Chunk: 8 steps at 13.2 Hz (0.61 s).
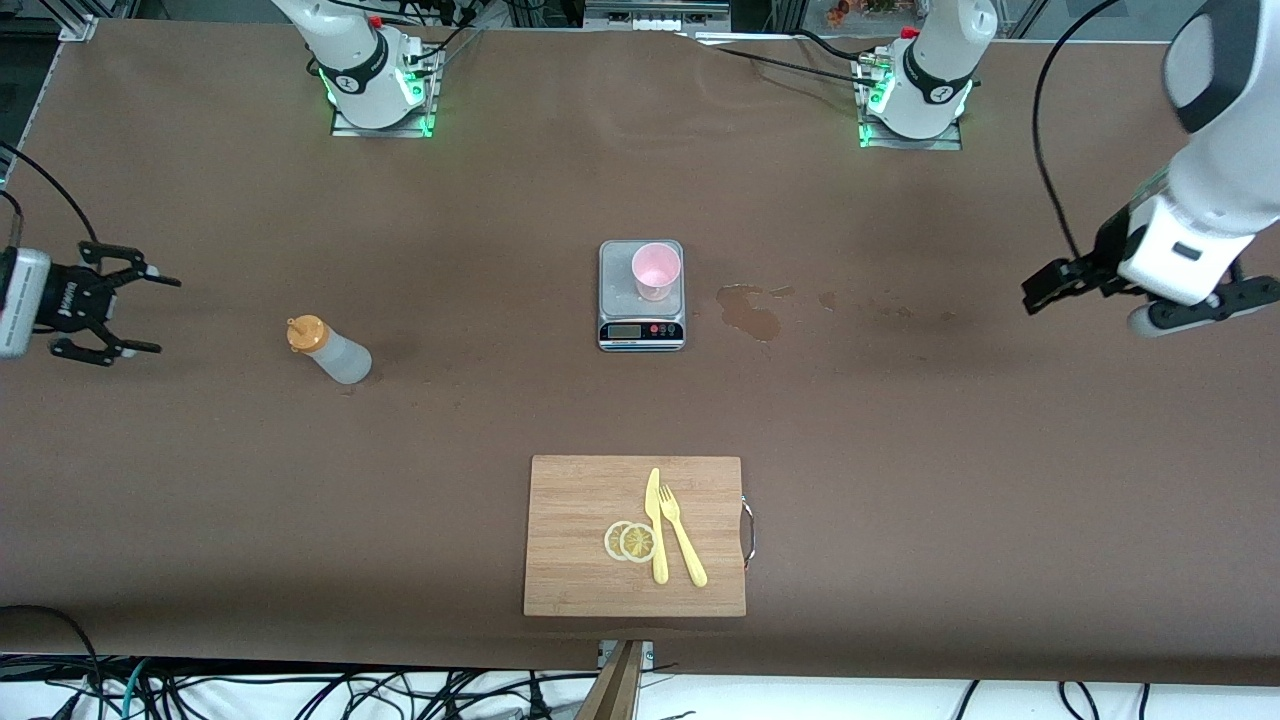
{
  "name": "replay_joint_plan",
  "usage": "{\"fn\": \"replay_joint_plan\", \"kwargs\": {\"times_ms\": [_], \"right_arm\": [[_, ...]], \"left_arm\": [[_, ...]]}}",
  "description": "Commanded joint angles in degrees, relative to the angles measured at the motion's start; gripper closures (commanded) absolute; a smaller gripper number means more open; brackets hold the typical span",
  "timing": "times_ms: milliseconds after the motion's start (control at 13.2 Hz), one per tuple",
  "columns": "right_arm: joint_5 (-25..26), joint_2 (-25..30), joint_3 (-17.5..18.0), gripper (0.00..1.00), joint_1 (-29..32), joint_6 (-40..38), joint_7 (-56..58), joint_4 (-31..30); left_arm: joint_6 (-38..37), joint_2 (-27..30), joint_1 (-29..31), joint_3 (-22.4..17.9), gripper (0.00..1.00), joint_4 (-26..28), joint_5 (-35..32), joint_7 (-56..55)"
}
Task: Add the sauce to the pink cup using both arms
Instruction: 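Reach the right gripper to the white sauce bottle while the left gripper retracts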
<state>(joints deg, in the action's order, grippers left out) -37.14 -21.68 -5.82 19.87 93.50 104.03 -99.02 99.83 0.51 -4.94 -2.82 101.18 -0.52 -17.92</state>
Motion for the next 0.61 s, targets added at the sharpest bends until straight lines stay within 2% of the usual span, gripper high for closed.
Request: {"fn": "replay_joint_plan", "kwargs": {"times_ms": [0, 76, 152, 228, 531], "right_arm": [[-4.8, -0.1, 0.4, 0.00, 0.9, 1.3, 9.7, -4.7], [-6.0, -0.8, 0.4, 0.00, 1.0, 1.9, 14.7, -6.1], [-7.3, -1.6, 0.4, 0.00, 1.9, 2.5, 18.7, -8.0], [-7.4, -2.2, 0.4, 0.00, 2.0, 3.0, 22.1, -9.4], [-10.8, -7.2, 0.4, 0.00, 2.7, 3.0, 31.0, -11.4]], "left_arm": [[-6.0, 0.0, -1.2, -1.5, 0.00, -9.3, 1.3, 2.5], [-6.0, -1.5, -0.8, 0.2, 0.00, -9.9, 1.0, 2.2], [-6.7, -1.1, 0.4, 2.9, 0.00, -9.6, -0.3, 2.3], [-7.2, -0.6, 0.7, 3.8, 0.00, -9.3, -1.7, 2.3], [-7.9, -0.3, 0.5, 2.8, 0.00, -9.4, -2.3, 5.3]]}}
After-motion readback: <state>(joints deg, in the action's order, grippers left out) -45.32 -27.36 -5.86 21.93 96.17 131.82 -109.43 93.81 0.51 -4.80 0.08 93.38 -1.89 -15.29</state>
